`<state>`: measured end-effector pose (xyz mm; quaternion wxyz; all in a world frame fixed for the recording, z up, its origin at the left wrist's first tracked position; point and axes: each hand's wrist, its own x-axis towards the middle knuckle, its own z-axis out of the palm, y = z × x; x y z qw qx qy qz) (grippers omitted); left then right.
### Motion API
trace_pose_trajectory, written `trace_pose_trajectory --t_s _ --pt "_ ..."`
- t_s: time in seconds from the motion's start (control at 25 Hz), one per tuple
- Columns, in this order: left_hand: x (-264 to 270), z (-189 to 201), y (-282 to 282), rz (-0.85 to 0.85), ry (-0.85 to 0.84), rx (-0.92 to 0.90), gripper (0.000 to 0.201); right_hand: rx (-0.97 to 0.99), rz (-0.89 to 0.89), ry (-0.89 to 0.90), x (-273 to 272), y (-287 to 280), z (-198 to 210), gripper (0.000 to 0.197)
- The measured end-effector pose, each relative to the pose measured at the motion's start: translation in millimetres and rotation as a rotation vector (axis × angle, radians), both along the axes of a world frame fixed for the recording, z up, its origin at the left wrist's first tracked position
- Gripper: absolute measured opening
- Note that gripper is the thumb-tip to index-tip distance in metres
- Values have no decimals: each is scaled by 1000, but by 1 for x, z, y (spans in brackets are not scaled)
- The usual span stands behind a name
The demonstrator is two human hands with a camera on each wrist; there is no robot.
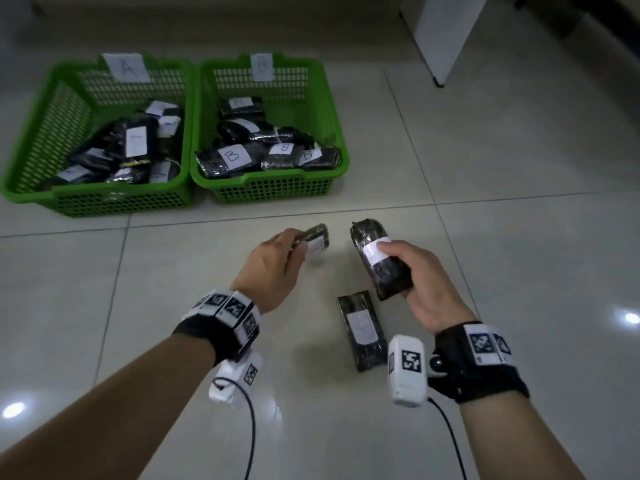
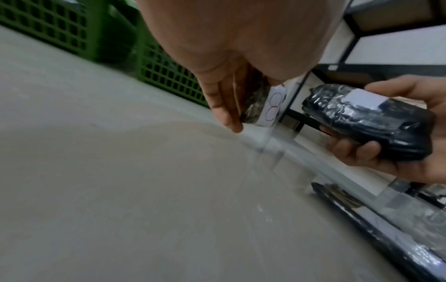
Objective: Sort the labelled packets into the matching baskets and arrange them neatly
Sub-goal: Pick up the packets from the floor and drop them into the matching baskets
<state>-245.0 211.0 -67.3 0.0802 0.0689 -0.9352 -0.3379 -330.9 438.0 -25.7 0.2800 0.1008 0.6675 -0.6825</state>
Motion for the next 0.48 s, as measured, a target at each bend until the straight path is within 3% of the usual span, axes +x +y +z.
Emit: trace_pose_trajectory --t_s 0.08,0.2,0.28,0.36,0.48 --pt "15 10 -16 39 68 69 28 -209 -8 -127 -2 -10 9 30" --pt "31 21 -35 113 117 242 25 -296 57 -153 -2 -24 13 48" --pt "36 27 -47 166 139 389 30 -316 118 -147 0 -36 15 48" --pt "39 32 -60 214 171 548 33 -295 202 -50 2 -48 19 43" --pt "44 42 -78 276 214 630 39 -38 358 298 6 -77 27 51"
